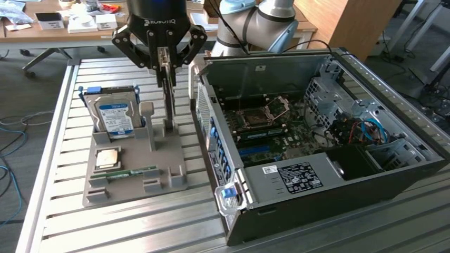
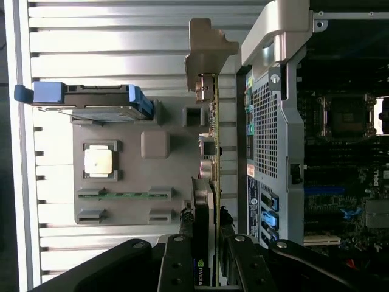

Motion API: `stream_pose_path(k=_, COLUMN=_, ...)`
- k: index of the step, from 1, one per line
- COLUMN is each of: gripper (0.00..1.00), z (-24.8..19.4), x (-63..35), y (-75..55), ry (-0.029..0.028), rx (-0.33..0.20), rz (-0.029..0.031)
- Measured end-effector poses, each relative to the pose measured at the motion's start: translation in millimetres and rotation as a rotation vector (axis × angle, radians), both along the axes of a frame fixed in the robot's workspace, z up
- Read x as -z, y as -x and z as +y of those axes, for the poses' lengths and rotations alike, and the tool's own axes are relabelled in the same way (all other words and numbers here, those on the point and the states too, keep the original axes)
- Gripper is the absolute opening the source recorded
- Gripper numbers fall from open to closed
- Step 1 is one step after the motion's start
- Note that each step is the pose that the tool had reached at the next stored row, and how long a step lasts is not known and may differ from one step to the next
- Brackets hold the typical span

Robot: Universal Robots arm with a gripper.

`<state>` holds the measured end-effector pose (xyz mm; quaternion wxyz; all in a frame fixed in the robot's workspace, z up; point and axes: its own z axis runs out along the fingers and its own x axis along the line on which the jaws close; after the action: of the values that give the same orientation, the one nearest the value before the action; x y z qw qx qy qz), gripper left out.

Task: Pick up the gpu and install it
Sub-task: 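Pick up the gpu and move the gpu toward the slot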

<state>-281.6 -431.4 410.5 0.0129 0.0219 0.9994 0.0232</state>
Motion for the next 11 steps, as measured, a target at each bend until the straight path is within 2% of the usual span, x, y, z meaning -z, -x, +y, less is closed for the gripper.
stream_pose_path(k=11, gripper=0.27, z=0.0, x=-0.1, y=-4.5, ry=0.0001, rx=0.0, rz=0.0002)
